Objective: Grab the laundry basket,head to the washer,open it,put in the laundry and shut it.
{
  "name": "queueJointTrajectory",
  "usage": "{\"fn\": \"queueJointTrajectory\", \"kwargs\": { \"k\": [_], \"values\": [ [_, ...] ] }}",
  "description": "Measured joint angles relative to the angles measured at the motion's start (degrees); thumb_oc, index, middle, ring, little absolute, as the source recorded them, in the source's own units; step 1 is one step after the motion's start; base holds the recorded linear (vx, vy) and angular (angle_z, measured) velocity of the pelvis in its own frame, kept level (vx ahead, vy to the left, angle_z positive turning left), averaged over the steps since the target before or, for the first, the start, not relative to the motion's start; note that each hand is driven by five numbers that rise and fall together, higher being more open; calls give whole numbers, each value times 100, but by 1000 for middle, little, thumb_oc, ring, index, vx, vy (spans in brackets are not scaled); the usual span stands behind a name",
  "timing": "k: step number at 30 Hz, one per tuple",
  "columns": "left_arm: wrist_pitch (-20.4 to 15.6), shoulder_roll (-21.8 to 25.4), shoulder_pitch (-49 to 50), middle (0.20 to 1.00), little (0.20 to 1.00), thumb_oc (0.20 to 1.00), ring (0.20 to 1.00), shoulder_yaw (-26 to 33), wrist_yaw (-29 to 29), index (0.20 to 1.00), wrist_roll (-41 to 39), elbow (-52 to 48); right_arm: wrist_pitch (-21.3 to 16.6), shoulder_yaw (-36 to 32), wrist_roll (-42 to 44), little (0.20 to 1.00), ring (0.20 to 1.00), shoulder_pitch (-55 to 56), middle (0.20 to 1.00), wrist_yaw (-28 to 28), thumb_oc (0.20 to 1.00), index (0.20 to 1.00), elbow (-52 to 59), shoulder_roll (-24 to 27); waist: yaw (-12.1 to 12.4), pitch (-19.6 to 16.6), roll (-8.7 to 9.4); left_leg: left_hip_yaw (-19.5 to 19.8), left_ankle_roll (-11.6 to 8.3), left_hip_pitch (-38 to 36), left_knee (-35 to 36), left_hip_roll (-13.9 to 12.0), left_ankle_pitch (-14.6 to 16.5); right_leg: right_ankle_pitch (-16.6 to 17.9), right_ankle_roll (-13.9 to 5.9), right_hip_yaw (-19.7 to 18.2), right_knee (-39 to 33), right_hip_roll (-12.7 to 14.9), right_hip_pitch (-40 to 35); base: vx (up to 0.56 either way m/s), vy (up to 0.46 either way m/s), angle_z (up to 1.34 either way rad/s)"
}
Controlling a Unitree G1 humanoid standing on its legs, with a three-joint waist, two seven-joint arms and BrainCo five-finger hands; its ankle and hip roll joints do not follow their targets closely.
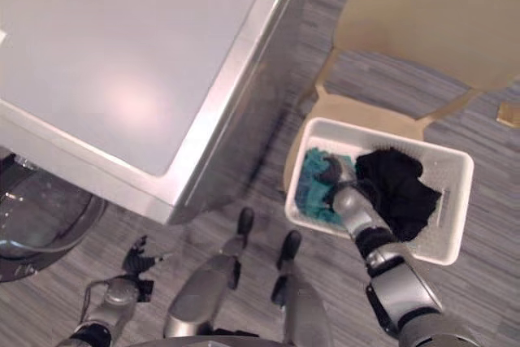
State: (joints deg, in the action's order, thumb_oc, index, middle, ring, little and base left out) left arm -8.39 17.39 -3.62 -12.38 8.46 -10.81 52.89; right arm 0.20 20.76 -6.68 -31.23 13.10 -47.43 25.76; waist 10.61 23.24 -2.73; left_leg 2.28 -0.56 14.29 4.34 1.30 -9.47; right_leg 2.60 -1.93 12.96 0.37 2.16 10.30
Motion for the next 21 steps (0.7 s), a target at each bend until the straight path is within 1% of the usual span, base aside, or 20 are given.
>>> {"fn": "queueJointTrajectory", "kwargs": {
  "k": [1, 3, 4, 5, 6, 7, 9, 10, 12, 13, 14, 15, 16, 18, 19, 20, 21],
  "values": [
    [9, -2, 60, 1000, 1000, 1000, 1000, 91, 1, 1000, -25, -107, -15, -211, 107, 200, 200, 172, 200, -1, 200, 200, 312, 2, -4, -2, -2, -3, 11, -45, 20, -5, -10, 5, 0, -2, -5, -4, -24, 26, 20, -3],
    [55, 2, 181, 1000, 1000, 1000, 1000, 246, -5, 1000, -27, -284, -21, -542, 332, 200, 200, 543, 200, -38, 200, 200, 1091, 67, -142, -5, 2, -20, 27, -169, 27, 4, -20, 9, -7, -15, -58, 1, -169, 48, 28, -4],
    [64, 8, 247, 1000, 1000, 1000, 1000, 294, -3, 1000, -27, -341, -82, -626, 337, 200, 200, 626, 200, -30, 200, 200, 1302, 73, -145, -23, 9, -24, 31, -229, 27, 6, -23, 12, -11, -35, -62, 7, -213, 86, 47, -12],
    [113, 2, 278, 1000, 1000, 1000, 1000, 354, -34, 1000, -27, -370, -85, -712, 374, 200, 200, 721, 200, -60, 200, 200, 1612, 118, -244, -32, 28, -84, -25, -352, 28, 9, 21, 11, -11, -88, -90, 12, -333, 81, 59, -20],
    [141, -5, 346, 1000, 1000, 1000, 1000, 438, -58, 1000, -27, -464, -104, -876, 464, 200, 200, 909, 200, -88, 200, 200, 2077, 142, -271, -38, 36, -151, -46, -476, 28, 7, 52, 11, -12, -135, -104, 15, -436, 106, 108, -37],
    [143, -9, 490, 1000, 1000, 1000, 1000, 545, -114, 1000, -26, -605, -182, -1009, 513, 200, 200, 1240, 200, -127, 200, 200, 2819, 240, -318, -140, 74, -242, -21, -678, 28, 0, 128, 18, -22, -270, -177, 10, -611, 81, 90, -41],
    [172, -19, 657, 1000, 1000, 1000, 1000, 643, -138, 1000, -27, -652, -202, -1087, 569, 200, 200, 1467, 200, -250, 200, 200, 3418, 239, -400, -320, 124, -383, 1, -827, 28, -14, 181, 19, -25, -403, -199, 3, -719, 67, 87, -48],
    [220, -28, 818, 1000, 1000, 1000, 1000, 663, -181, 1000, -26, -733, -315, -1129, 696, 200, 200, 1637, 200, -420, 200, 200, 3764, 236, -503, -526, 197, -512, 6, -954, 29, -23, 241, 20, -29, -524, -226, -3, -781, 70, 105, -51],
    [234, -47, 937, 1000, 1000, 1000, 1000, 665, -221, 1000, -25, -810, -385, -1158, 808, 200, 200, 1806, 200, -529, 200, 200, 4071, 229, -531, -653, 233, -610, 39, -1067, 29, -38, 263, 19, -31, -605, -232, -18, -879, 17, 106, -40],
    [277, -51, 952, 1000, 1000, 1000, 1000, 606, -256, 1000, -15, -825, -414, -1187, 961, 200, 200, 1967, 200, -689, 200, 200, 4224, 237, -636, -758, 299, -693, 67, -1170, 30, -45, 307, 31, -42, -724, -236, -34, -889, -147, 64, -52],
    [344, -70, 1026, 1000, 1000, 1000, 1000, 574, -343, 1000, -12, -991, -456, -1235, 1096, 200, 200, 2355, 200, -894, 200, 200, 4746, 223, -618, -842, 301, -816, 92, -1341, 35, -67, 328, 10, -52, -824, -176, -34, -1007, -213, -5, -64],
    [416, -77, 1036, 1000, 1000, 1000, 1000, 532, -337, 1000, -20, -1014, -550, -1186, 1197, 200, 200, 2455, 200, -1006, 200, 200, 4769, 222, -658, -942, 301, -861, 117, -1362, 35, -97, 354, -14, -77, -887, -86, -43, -956, -214, -6, -55],
    [467, -76, 1045, 1000, 1000, 1000, 1000, 556, -330, 1000, -10, -971, -551, -1136, 1235, 200, 200, 2481, 200, -1086, 200, 200, 4754, 222, -726, -959, 289, -908, 130, -1373, 33, -115, 344, -52, -102, -884, 43, -45, -916, -184, -37, -25],
    [465, -49, 1025, 1000, 1000, 1000, 1000, 554, -363, 1000, 5, -1001, -525, -1079, 1244, 200, 200, 2573, 200, -1219, 200, 200, 4585, 212, -798, -954, 275, -898, 159, -1357, -3, -125, 355, -132, -56, -854, 272, -42, -829, -232, -74, 8],
    [477, -40, 979, 1000, 1000, 1000, 1000, 516, -368, 1000, 49, -1117, -518, -1081, 1257, 200, 200, 2639, 200, -1274, 200, 200, 4538, 199, -805, -933, 237, -787, 207, -1295, -74, -146, 319, -205, -68, -845, 456, -50, -808, -321, -198, 62],
    [507, -39, 949, 1000, 1000, 1000, 1000, 445, -368, 1000, 80, -1373, -518, -1097, 1376, 200, 200, 2815, 200, -1315, 200, 200, 4536, 138, -828, -892, 151, -558, 276, -1291, -157, -172, 279, -648, -105, -911, 1398, -37, -647, -236, -169, 95],
    [536, -15, 966, 1000, 1000, 1000, 1000, 431, -363, 1000, 83, -1665, -517, -1124, 1430, 200, 200, 2926, 200, -1327, 200, 200, 4543, 17, -814, -905, 135, -338, 250, -1259, -213, -164, 236, -989, -188, -1090, 2192, -59, -555, -371, -346, 131]
  ]
}}
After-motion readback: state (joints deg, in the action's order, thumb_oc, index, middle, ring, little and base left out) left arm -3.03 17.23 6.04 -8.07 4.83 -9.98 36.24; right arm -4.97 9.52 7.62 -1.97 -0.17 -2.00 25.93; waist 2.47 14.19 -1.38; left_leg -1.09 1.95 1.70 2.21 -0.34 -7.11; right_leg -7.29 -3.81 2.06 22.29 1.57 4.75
